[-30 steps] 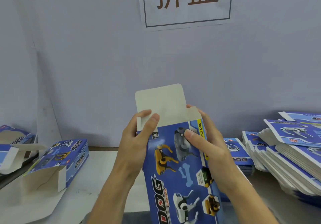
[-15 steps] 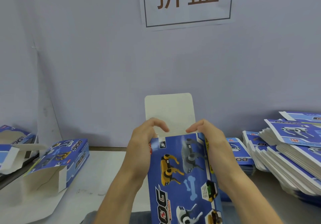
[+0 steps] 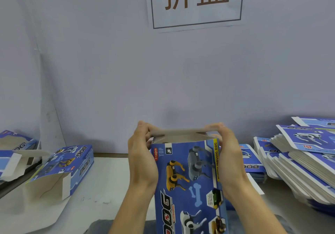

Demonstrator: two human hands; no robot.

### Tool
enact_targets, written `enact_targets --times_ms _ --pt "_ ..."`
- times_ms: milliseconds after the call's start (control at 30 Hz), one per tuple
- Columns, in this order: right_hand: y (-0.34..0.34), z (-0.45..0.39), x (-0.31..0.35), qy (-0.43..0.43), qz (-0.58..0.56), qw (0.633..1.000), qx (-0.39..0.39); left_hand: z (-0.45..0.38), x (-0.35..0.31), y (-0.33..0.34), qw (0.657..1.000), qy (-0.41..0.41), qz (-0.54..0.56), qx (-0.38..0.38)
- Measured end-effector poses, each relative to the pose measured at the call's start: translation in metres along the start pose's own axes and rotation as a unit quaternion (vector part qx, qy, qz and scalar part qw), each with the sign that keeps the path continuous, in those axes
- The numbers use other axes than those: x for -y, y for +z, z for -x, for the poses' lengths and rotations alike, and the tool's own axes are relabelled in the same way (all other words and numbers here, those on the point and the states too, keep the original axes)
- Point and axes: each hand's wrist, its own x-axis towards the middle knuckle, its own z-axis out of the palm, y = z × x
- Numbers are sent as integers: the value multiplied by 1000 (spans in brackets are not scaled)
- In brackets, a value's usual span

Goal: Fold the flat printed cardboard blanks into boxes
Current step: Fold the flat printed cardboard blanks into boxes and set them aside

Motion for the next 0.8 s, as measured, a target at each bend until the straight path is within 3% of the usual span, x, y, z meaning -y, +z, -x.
enact_targets --times_ms 100,167,367,567,700,800 --pt "0 2 -3 13 -4 999 -34 -2 2 -2 999 -4 -29 -24" --pt "-1 4 -5 18 8 1000 -16 -4 3 -2 998 5 -50 -24" --pt "-12 -3 5 -44 56 989 127 -1 -5 3 998 -53 -26 7" --pt "-29 -20 32 1 47 998 33 -6 -25 -3 981 -151 16 116" --pt "-36 -2 42 49 -27 988 142 -12 -26 -4 988 -92 1 120" --pt "-23 7 34 118 46 970 208 -14 -23 -17 989 -81 -49 111"
